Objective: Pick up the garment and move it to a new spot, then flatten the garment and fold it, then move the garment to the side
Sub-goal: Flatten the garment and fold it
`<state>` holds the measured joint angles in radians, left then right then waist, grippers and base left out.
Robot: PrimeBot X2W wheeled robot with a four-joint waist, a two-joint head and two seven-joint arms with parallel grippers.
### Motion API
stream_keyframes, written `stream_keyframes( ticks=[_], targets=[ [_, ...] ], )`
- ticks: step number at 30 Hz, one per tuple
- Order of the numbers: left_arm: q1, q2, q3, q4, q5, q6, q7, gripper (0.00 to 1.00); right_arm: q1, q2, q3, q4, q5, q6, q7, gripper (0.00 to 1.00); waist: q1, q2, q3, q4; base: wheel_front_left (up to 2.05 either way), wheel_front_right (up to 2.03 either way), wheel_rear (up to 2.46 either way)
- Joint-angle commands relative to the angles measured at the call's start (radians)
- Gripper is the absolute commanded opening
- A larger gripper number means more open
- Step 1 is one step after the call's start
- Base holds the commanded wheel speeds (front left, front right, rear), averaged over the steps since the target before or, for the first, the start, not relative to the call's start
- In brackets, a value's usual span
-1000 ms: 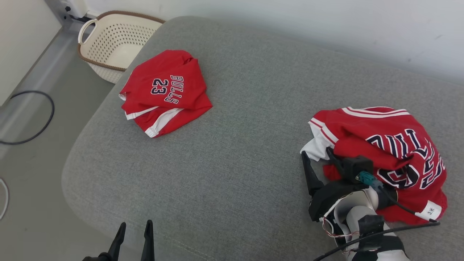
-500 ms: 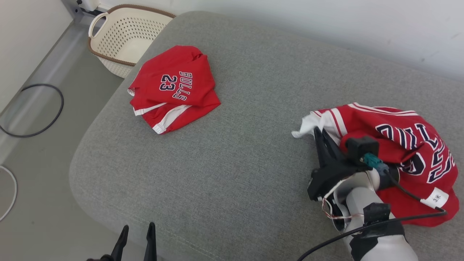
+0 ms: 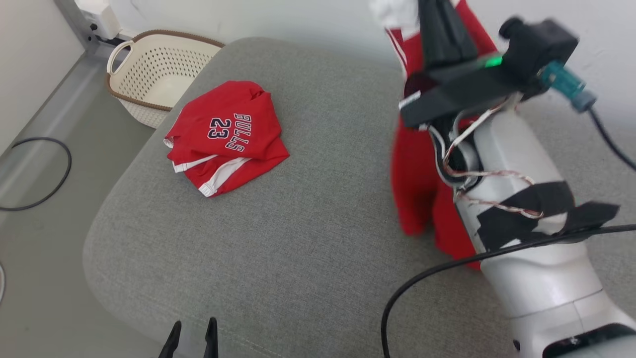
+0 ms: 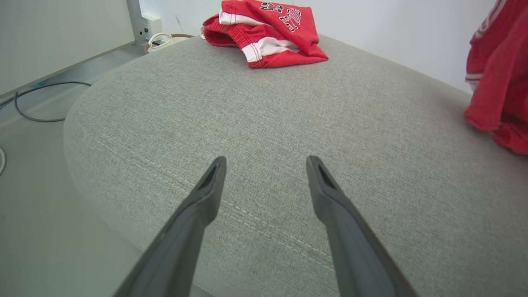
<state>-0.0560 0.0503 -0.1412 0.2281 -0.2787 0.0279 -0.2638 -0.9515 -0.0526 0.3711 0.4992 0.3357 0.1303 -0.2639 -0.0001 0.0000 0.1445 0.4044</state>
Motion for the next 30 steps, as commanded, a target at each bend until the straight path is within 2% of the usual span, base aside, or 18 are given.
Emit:
stream_keyframes(
  ticks=[1, 8, 19, 25, 26, 30],
  targets=[
    [0.026, 0.001, 0.008, 0.011, -0.004, -0.002, -0.001, 1.00, -0.033, 0.001, -0.004, -0.018, 0.009, 0.001, -0.001, 0.00, 0.0001, 0.0000, -0.019, -0.013, 0.00, 0.00, 0.00],
    [0.065, 0.000, 0.032, 0.025, 0.007, -0.007, -0.001, 1.00, -0.065, -0.005, -0.068, -0.044, 0.065, 0.001, -0.001, 0.00, 0.0001, 0.0000, -0.060, -0.055, 0.00, 0.00, 0.00],
    [0.066, 0.001, 0.030, 0.024, 0.017, -0.023, -0.001, 1.00, 0.182, -0.109, -0.102, 0.071, 0.065, 0.001, -0.001, 0.00, 0.0001, 0.0000, -0.082, -0.122, 0.00, 0.00, 0.00],
    [0.069, 0.000, 0.025, 0.026, 0.024, -0.029, -0.001, 1.00, 0.361, -0.162, -0.249, 0.111, 0.030, 0.001, -0.001, 0.00, 0.0001, 0.0000, -0.103, -0.151, 0.00, 0.00, 0.00],
    [0.075, 0.000, 0.026, 0.024, 0.029, -0.032, -0.001, 1.00, 0.418, -0.164, -0.300, 0.125, 0.020, 0.001, -0.001, 0.00, 0.0001, 0.0000, -0.109, -0.163, 0.00, 0.00, 0.00],
    [0.083, 0.000, 0.031, 0.025, 0.034, -0.037, -0.001, 1.00, 0.515, -0.160, -0.396, 0.145, -0.003, 0.001, -0.001, 0.00, 0.0001, 0.0000, -0.123, -0.191, 0.00, 0.00, 0.00]
  ],
)
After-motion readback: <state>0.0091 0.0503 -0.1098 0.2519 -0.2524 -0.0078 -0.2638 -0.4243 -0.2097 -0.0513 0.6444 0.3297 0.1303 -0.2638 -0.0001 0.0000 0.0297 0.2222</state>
